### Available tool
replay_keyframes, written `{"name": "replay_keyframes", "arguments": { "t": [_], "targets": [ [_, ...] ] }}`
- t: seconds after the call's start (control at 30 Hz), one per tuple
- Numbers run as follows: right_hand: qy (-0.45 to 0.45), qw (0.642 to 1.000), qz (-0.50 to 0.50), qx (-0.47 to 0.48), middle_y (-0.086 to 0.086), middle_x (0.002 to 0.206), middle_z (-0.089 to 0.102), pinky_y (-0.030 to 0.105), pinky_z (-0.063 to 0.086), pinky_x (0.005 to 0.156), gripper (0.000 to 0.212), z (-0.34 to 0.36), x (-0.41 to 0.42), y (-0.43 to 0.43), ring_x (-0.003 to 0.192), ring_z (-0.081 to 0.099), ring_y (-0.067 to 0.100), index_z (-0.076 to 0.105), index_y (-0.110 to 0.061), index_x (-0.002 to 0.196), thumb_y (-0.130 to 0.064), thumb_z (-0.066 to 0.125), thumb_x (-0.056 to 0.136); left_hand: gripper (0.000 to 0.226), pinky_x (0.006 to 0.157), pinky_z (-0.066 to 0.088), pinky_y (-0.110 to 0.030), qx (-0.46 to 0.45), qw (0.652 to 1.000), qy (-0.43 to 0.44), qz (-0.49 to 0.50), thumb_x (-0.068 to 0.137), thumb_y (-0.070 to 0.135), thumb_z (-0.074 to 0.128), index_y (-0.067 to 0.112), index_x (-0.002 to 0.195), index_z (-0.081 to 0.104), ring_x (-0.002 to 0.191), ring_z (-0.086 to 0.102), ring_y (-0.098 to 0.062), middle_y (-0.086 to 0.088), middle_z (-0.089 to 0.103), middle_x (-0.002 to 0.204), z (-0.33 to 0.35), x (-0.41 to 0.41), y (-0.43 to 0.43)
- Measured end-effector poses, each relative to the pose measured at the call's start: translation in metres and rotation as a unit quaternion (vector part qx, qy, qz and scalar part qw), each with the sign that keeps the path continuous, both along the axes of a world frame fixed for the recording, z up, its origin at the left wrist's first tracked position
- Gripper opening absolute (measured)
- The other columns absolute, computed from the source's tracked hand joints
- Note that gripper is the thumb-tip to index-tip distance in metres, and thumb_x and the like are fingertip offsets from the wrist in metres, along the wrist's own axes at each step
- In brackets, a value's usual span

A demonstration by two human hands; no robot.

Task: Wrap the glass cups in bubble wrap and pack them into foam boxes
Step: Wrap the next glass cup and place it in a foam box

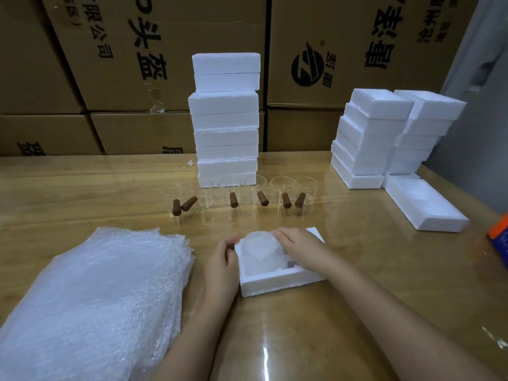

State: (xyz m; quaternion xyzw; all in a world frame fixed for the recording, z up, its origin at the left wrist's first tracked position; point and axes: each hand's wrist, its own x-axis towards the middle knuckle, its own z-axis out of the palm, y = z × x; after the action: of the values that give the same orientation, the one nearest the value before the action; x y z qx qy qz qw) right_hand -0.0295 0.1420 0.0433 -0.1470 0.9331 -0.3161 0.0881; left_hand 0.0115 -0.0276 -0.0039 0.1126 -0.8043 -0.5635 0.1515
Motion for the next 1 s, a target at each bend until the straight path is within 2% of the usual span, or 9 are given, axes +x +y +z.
{"name": "replay_keyframes", "arguments": {
  "t": [0.1, 0.23, 0.27, 0.33, 0.4, 0.47, 0.53, 0.7, 1.0],
  "targets": [
    [0.006, 0.998, 0.009, 0.067, 0.003, 0.096, 0.067, 0.034, 0.044, 0.078, 0.042, 0.003, -0.001, 0.0, 0.088, 0.06, 0.02, 0.06, -0.016, 0.111, -0.037, 0.024, 0.104, 0.028, 0.058, 0.039, -0.008, 0.004, 1.0, 0.008, -0.001, 0.096, 0.01, 0.042, 0.027, 0.104, 0.063, 0.076, 0.057, 0.008, 0.021, 0.064, 0.089, 0.0, 0.0, 0.0],
    [0.138, 0.961, -0.012, 0.241, 0.0, 0.08, 0.06, 0.033, 0.037, 0.065, 0.043, 0.008, 0.002, -0.004, 0.079, 0.054, 0.023, 0.058, -0.018, 0.1, -0.036, 0.019, 0.103, 0.013, 0.062, 0.041, -0.005, 0.025, 1.0, 0.015, -0.011, 0.094, 0.023, 0.054, 0.033, 0.097, 0.062, 0.082, 0.057, 0.014, 0.021, 0.066, 0.088, -0.001, 0.001, -0.002],
    [0.177, 0.957, -0.027, 0.229, -0.001, 0.08, 0.056, 0.033, 0.037, 0.065, 0.04, 0.01, 0.002, -0.003, 0.081, 0.054, 0.023, 0.057, -0.017, 0.097, -0.034, 0.022, 0.103, 0.012, 0.064, 0.042, -0.008, 0.031, 0.999, 0.013, -0.014, 0.093, 0.025, 0.055, 0.034, 0.096, 0.063, 0.084, 0.059, 0.012, 0.021, 0.067, 0.089, -0.001, 0.001, -0.002],
    [0.237, 0.964, -0.042, 0.11, -0.005, 0.087, 0.053, 0.033, 0.038, 0.069, 0.029, 0.014, 0.004, 0.001, 0.09, 0.052, 0.019, 0.054, -0.018, 0.094, -0.032, 0.03, 0.101, 0.012, 0.066, 0.043, -0.011, 0.036, 0.999, 0.014, -0.016, 0.093, 0.025, 0.057, 0.035, 0.095, 0.063, 0.084, 0.06, 0.012, 0.02, 0.068, 0.089, -0.002, 0.0, -0.003],
    [0.196, 0.98, -0.001, -0.035, -0.012, 0.101, 0.052, 0.027, 0.039, 0.082, 0.025, 0.019, 0.01, 0.001, 0.1, 0.048, 0.009, 0.056, -0.022, 0.104, -0.041, 0.042, 0.097, 0.012, 0.065, 0.042, -0.009, 0.033, 0.999, 0.014, -0.016, 0.093, 0.024, 0.056, 0.034, 0.097, 0.064, 0.082, 0.059, 0.013, 0.02, 0.068, 0.089, -0.002, 0.0, -0.002],
    [0.125, 0.99, 0.061, -0.014, -0.016, 0.12, 0.045, 0.025, 0.032, 0.097, 0.05, 0.018, 0.018, -0.004, 0.113, 0.04, 0.002, 0.051, -0.026, 0.127, -0.055, 0.054, 0.087, 0.012, 0.067, 0.044, -0.014, 0.034, 0.999, 0.016, -0.015, 0.093, 0.025, 0.056, 0.032, 0.098, 0.064, 0.082, 0.059, 0.012, 0.018, 0.068, 0.09, -0.002, 0.0, -0.003],
    [0.127, 0.988, 0.081, 0.028, -0.017, 0.129, 0.041, 0.025, 0.026, 0.102, 0.067, 0.011, 0.022, -0.009, 0.118, 0.037, 0.001, 0.045, -0.029, 0.135, -0.059, 0.063, 0.079, 0.014, 0.069, 0.044, -0.016, 0.041, 0.999, 0.02, -0.017, 0.093, 0.024, 0.056, 0.035, 0.094, 0.063, 0.082, 0.06, 0.011, 0.018, 0.068, 0.089, -0.002, 0.001, -0.003],
    [0.12, 0.988, 0.09, -0.031, -0.015, 0.13, 0.042, 0.015, 0.031, 0.091, 0.066, 0.008, 0.021, -0.009, 0.119, 0.04, 0.003, 0.047, -0.026, 0.135, -0.045, 0.073, 0.078, 0.019, 0.064, 0.043, -0.007, 0.04, 0.999, 0.027, -0.021, 0.093, 0.022, 0.056, 0.04, 0.087, 0.06, 0.082, 0.06, 0.01, 0.02, 0.068, 0.085, 0.002, 0.004, -0.002],
    [0.079, 0.988, 0.127, -0.036, -0.022, 0.127, 0.039, 0.006, 0.03, 0.086, 0.061, 0.011, 0.015, -0.007, 0.113, 0.041, -0.004, 0.048, -0.026, 0.134, -0.042, 0.071, 0.081, 0.02, 0.063, 0.043, -0.005, 0.027, 0.999, 0.033, -0.027, 0.093, 0.023, 0.057, 0.042, 0.086, 0.06, 0.079, 0.06, 0.01, 0.022, 0.068, 0.083, 0.004, 0.005, -0.002]
  ]
}}
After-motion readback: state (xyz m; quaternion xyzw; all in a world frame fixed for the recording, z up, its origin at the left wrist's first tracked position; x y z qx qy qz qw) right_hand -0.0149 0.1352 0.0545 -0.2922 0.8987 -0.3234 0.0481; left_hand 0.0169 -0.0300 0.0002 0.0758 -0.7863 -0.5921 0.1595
